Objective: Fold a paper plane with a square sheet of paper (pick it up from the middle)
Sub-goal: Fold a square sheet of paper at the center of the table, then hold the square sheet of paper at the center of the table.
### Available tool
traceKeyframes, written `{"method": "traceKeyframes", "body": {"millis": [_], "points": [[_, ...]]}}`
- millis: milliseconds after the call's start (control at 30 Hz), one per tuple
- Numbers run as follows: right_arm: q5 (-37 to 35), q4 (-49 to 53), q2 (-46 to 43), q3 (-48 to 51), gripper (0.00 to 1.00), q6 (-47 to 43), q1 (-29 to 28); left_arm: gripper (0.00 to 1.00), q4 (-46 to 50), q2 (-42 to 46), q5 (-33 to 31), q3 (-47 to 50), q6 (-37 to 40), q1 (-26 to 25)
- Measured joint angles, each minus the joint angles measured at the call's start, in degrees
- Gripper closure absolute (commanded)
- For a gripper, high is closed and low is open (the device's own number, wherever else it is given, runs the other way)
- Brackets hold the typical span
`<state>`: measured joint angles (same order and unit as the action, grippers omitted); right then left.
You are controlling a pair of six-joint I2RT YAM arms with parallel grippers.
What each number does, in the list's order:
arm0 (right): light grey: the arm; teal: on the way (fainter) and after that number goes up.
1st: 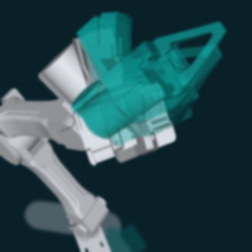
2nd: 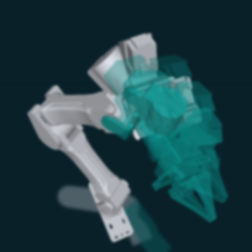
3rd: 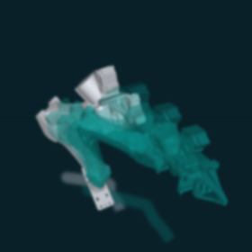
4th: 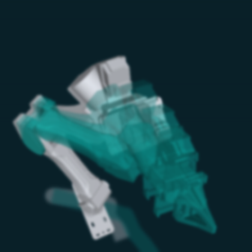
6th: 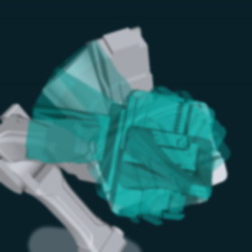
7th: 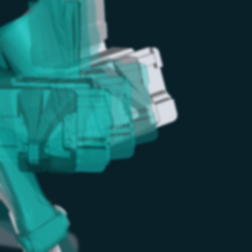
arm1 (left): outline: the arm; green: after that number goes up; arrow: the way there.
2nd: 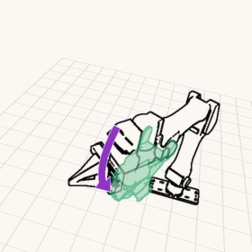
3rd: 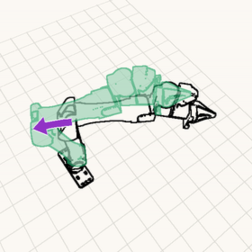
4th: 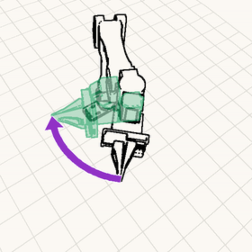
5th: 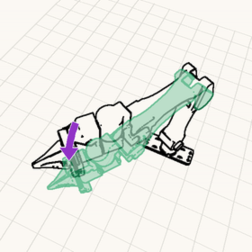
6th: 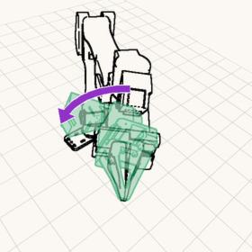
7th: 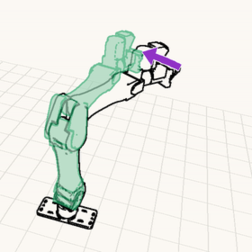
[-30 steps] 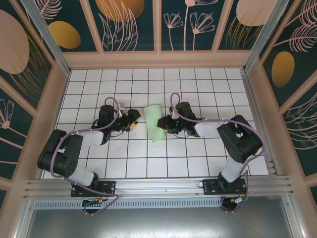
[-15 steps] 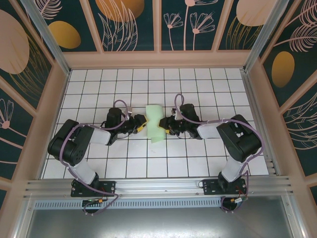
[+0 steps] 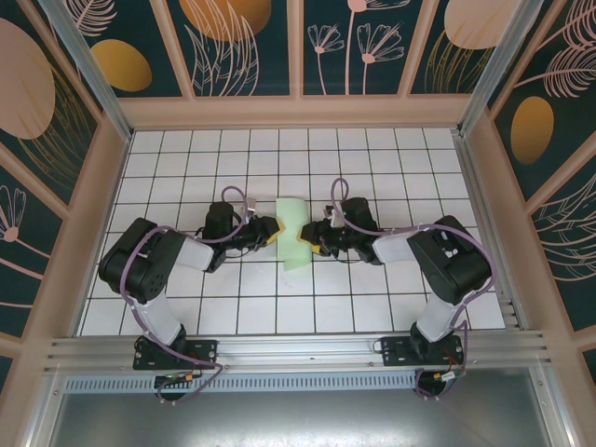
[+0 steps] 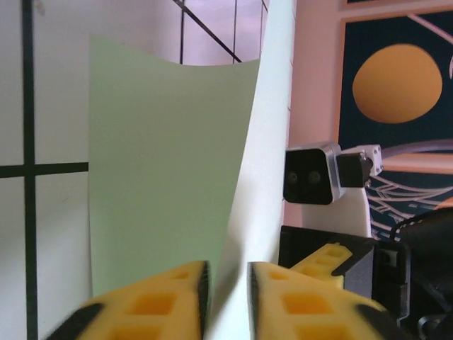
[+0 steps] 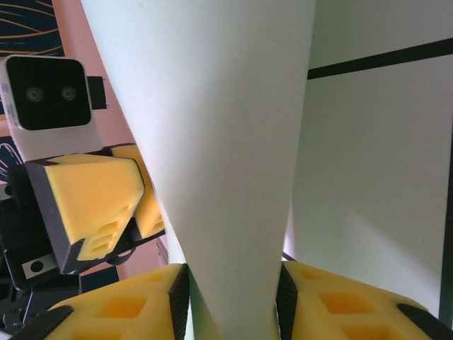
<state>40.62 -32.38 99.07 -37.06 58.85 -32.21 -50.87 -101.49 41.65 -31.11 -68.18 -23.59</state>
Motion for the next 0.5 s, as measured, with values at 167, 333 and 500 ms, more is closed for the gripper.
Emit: {"method": "traceKeyframes", "body": {"millis": [167, 333, 500], "points": [[-2.25, 4.68, -1.77, 0.26, 0.37, -2.12, 0.55, 1.0, -0.83, -0.04, -0.22, -0.11, -0.52, -0.28], [-9.7, 14.47, -10.45, 0.26, 0.24, -7.32, 3.39, 1.0, -0.98, -0.02, -1.42, -0.17, -0.5, -1.92], [-14.49, 19.8, -16.11, 0.24, 0.22, -10.78, 5.46, 1.0, -0.94, -0.02, -2.93, -1.22, -0.5, -4.83]]}}
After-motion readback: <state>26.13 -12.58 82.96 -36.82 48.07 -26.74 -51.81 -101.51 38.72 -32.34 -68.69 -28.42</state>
